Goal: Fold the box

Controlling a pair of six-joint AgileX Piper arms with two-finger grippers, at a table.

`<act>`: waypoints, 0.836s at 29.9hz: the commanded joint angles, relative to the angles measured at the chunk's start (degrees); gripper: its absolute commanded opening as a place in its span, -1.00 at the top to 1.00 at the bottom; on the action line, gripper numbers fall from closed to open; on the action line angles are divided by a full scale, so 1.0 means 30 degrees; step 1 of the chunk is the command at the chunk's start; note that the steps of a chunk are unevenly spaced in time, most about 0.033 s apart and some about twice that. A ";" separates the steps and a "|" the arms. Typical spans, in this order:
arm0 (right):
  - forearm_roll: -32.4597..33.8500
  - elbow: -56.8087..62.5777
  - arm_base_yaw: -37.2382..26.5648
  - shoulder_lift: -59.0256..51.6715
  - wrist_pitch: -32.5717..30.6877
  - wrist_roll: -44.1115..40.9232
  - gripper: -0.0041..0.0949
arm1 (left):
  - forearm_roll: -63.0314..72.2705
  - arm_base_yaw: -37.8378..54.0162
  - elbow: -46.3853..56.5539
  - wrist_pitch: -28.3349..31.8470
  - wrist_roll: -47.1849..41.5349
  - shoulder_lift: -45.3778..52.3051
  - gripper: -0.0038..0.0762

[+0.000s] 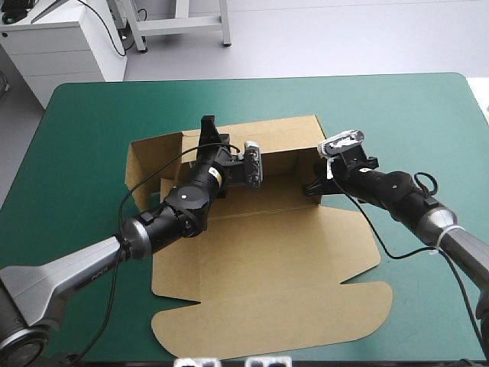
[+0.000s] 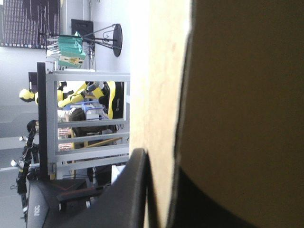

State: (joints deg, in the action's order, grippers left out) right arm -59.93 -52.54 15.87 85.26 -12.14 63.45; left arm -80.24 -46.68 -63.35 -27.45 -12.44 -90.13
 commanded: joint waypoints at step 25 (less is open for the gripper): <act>0.1203 -0.0462 0.0096 -0.0721 -0.0085 -0.1528 0.95 | 0.0966 -0.7971 -0.0427 -0.2526 0.0662 0.4438 0.84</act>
State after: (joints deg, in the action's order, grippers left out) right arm -55.55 -52.54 15.86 85.41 -11.80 59.41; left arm -77.06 -68.72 -62.87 -34.02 -11.52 -80.23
